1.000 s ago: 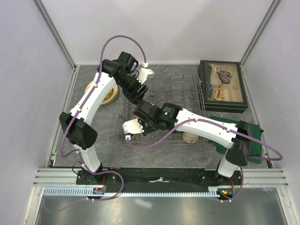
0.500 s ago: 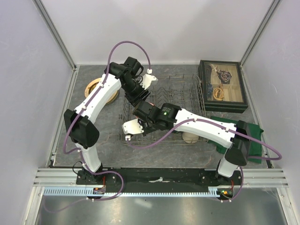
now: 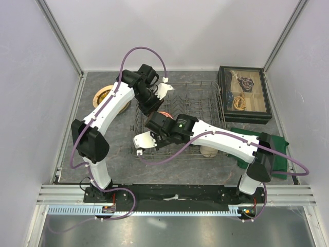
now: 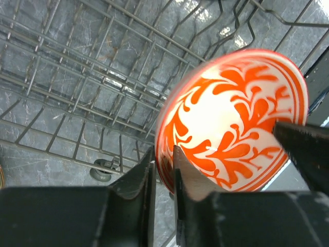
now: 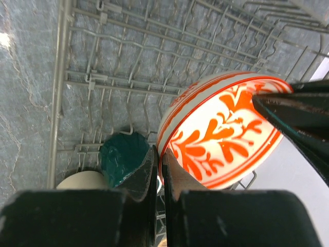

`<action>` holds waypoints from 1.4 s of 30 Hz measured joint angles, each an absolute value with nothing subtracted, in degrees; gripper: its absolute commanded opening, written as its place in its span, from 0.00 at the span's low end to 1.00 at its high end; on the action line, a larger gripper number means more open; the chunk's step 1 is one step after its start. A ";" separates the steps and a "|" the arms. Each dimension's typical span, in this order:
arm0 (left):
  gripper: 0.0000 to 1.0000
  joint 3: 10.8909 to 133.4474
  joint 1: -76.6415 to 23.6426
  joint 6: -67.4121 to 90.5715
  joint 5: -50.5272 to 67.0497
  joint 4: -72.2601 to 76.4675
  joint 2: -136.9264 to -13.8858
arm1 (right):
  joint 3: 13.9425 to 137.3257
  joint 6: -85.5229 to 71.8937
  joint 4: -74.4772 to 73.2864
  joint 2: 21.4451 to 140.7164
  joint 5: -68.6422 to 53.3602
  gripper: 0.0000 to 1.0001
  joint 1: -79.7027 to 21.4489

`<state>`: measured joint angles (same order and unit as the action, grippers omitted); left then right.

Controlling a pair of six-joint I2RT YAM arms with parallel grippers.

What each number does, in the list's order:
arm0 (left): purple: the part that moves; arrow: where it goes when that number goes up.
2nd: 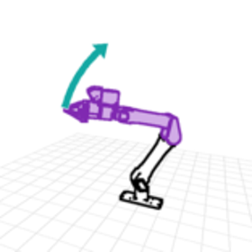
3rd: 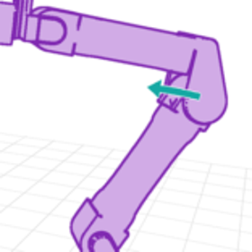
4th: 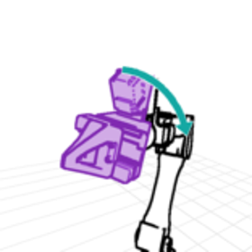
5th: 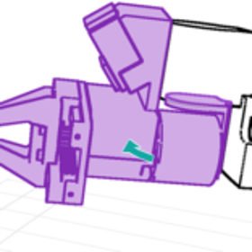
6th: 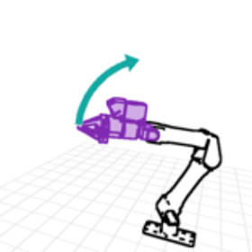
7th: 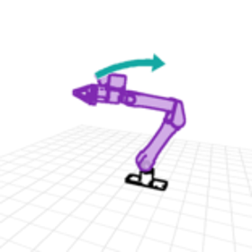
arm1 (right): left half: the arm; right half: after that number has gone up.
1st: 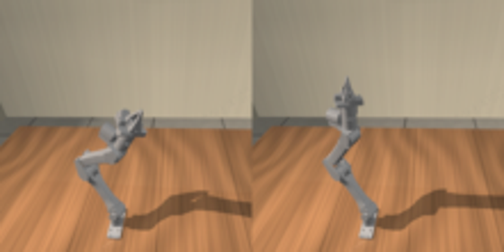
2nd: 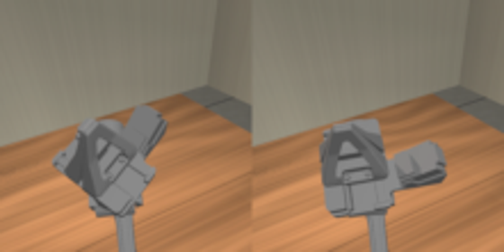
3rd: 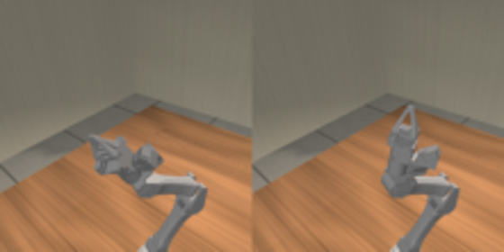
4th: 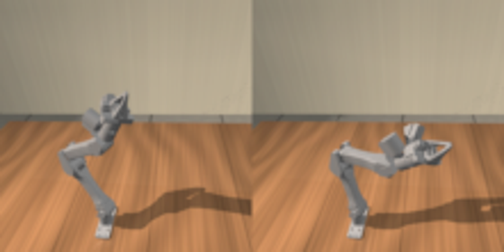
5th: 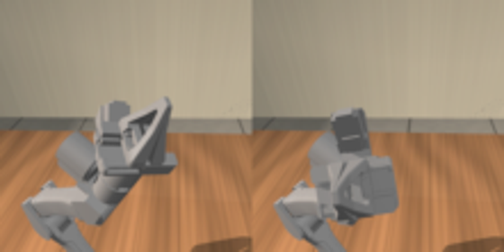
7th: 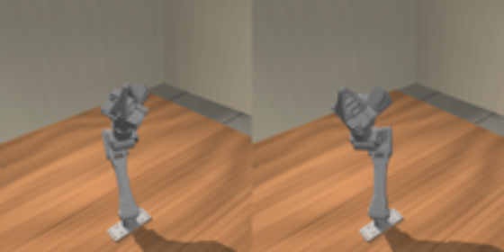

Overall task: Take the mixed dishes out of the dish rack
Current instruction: Pick up the bowl from the dish rack.

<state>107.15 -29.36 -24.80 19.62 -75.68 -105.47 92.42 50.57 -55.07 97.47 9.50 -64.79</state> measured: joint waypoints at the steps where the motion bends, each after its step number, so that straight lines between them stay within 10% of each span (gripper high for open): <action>1: 0.09 107.15 -29.39 -24.73 19.66 -75.44 -105.51 | 92.42 50.50 -54.85 97.47 9.43 0.01 -65.08; 8: 0.02 107.15 -29.54 -23.51 19.99 -74.22 -105.75 | 92.29 49.54 -53.84 97.47 8.82 0.12 -65.52; 18: 0.02 106.96 -29.74 -23.55 19.49 -74.96 -105.78 | 91.24 49.43 -52.60 97.45 10.96 0.55 -65.47; 42: 0.02 113.32 -19.92 -24.93 19.92 -77.45 -106.34 | 87.07 47.75 -47.75 90.76 12.62 0.65 -63.07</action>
<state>113.32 -19.92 -24.93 19.92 -77.45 -106.34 87.07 47.75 -47.75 90.76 12.62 -63.07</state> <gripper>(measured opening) 0.044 0.644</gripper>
